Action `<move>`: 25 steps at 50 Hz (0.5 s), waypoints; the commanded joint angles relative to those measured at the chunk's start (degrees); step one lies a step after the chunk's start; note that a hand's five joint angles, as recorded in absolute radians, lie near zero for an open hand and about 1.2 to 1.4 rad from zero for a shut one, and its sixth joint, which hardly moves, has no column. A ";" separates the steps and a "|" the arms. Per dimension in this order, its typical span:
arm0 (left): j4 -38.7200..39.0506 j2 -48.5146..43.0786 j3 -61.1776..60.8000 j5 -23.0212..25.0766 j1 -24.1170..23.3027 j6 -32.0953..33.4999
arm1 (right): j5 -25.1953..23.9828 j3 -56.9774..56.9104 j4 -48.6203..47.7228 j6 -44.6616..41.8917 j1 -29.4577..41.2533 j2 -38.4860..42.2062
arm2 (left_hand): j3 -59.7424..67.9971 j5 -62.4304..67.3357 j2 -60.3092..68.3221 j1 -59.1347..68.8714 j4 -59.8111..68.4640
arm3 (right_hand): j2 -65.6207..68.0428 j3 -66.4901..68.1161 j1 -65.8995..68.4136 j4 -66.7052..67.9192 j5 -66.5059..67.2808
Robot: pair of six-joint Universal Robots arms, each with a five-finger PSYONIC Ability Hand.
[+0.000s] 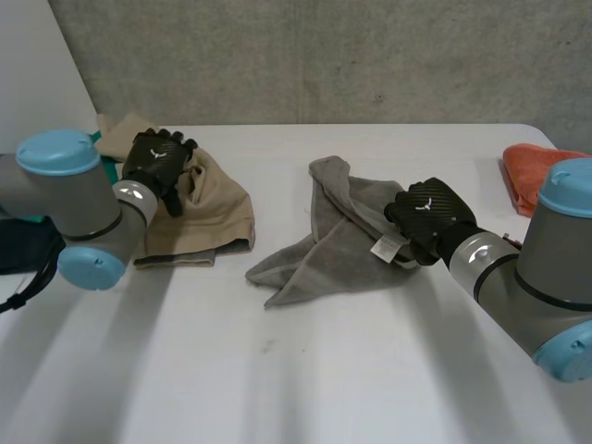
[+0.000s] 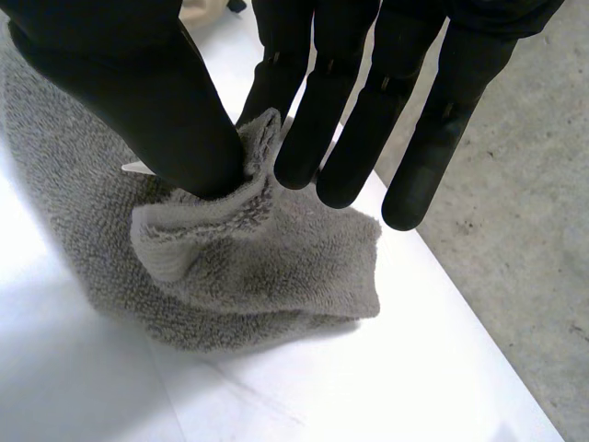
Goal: Fold the laundry.
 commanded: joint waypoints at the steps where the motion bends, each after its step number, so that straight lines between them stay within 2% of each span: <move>1: -1.53 -7.11 8.65 1.15 0.16 3.35 | -0.04 -0.04 -0.17 -0.01 -1.12 0.25 | 14.83 13.91 15.27 15.52 15.16 | 12.54 12.06 15.92 11.52 13.46; 2: -3.27 -7.81 10.23 0.80 0.07 4.75 | -0.04 -0.04 -0.08 -0.01 -1.38 0.25 | 35.39 34.47 35.82 36.08 35.72 | 12.54 12.06 15.92 11.52 13.46; 4: -5.04 -7.64 11.03 0.36 0.07 5.81 | -0.04 -0.13 -0.08 -0.01 -1.56 0.25 | 60.03 59.11 60.46 60.72 60.35 | 12.54 12.06 15.92 11.52 13.46; 5: -6.35 -6.68 11.30 -0.34 -0.02 6.17 | -0.04 -0.04 -0.08 -0.01 -1.73 0.25 | 68.13 67.21 68.56 68.82 68.46 | 12.54 12.06 15.92 11.52 13.46; 9: -5.84 -1.94 11.47 -3.33 -0.02 5.21 | 0.05 -0.13 -0.08 -0.01 -2.00 -0.02 | 68.21 67.29 68.64 68.90 68.54 | 12.54 12.06 15.92 11.52 13.46; 13: -2.16 2.37 12.96 -6.84 1.12 3.80 | -0.04 -0.13 -0.08 -0.01 -2.00 -0.11 | 68.21 67.29 68.64 68.90 68.54 | 12.54 12.06 15.92 11.52 13.46; 19: 1.98 6.15 18.93 -10.63 7.09 3.71 | 0.05 0.05 0.01 -0.01 -1.82 -0.19 | 68.21 67.29 68.64 68.90 68.54 | 12.54 12.06 15.92 11.52 13.46; 25: 0.49 5.37 29.22 -15.90 13.16 3.80 | 0.05 0.14 -0.08 -0.01 -1.64 -0.37 | 68.21 67.29 68.64 68.90 68.54 | 12.54 12.06 15.92 11.52 13.46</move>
